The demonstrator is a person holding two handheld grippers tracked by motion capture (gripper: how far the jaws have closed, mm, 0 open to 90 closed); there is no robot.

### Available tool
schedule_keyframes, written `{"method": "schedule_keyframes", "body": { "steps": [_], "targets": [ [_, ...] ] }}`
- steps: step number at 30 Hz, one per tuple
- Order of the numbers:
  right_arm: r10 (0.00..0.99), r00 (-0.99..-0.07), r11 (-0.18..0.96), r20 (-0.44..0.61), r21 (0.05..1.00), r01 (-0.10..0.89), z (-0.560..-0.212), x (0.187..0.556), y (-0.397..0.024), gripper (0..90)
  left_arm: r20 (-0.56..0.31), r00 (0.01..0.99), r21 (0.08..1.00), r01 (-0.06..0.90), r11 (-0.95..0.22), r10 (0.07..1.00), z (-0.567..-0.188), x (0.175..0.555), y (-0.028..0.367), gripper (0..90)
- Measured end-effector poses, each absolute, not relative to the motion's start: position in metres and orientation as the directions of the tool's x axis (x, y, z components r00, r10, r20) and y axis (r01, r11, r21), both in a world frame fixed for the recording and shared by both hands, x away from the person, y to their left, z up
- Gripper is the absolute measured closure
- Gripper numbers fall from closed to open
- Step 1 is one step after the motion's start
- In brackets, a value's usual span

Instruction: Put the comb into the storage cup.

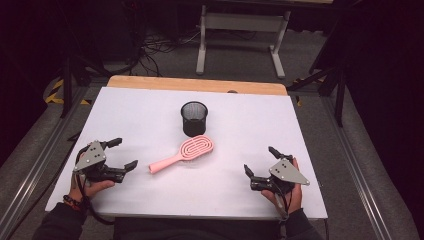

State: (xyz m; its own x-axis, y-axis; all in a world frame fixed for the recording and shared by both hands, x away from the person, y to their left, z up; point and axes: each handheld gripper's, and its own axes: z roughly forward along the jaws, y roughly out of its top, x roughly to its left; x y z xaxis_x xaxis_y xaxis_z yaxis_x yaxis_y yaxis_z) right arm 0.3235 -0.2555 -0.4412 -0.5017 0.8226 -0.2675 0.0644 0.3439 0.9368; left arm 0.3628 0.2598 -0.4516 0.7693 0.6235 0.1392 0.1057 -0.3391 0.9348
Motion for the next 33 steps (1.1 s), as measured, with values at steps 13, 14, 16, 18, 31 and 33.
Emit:
{"method": "schedule_keyframes", "body": {
  "steps": [13,14,16,18,31,33],
  "targets": [
    [0.829,-0.499,0.341,-0.253,0.935,0.093,-0.444,0.329,-0.26,5.5,0.136,0.771,0.913,0.147,-0.381,0.622,-0.451,0.372,0.253,9.7],
    [0.828,-0.5,0.344,-0.256,0.934,0.093,-0.444,0.328,-0.26,5.5,0.132,0.773,0.91,0.154,-0.385,0.621,-0.451,0.372,0.252,9.1],
    [0.824,-0.503,0.35,-0.261,0.932,0.091,-0.444,0.328,-0.258,5.5,0.128,0.767,0.903,0.172,-0.393,0.629,-0.45,0.372,0.253,8.7],
    [0.82,-0.506,0.358,-0.268,0.929,0.089,-0.444,0.328,-0.257,5.5,0.122,0.763,0.896,0.189,-0.401,0.634,-0.448,0.373,0.252,7.8],
    [0.81,-0.517,0.385,-0.277,0.916,0.114,-0.448,0.338,-0.253,5.9,0.121,0.797,0.774,0.298,-0.559,0.592,-0.432,0.388,0.228,13.6],
    [0.808,-0.52,0.388,-0.277,0.915,0.115,-0.448,0.338,-0.251,5.9,0.121,0.808,0.747,0.309,-0.589,0.577,-0.429,0.392,0.22,11.5]
  ]
}}
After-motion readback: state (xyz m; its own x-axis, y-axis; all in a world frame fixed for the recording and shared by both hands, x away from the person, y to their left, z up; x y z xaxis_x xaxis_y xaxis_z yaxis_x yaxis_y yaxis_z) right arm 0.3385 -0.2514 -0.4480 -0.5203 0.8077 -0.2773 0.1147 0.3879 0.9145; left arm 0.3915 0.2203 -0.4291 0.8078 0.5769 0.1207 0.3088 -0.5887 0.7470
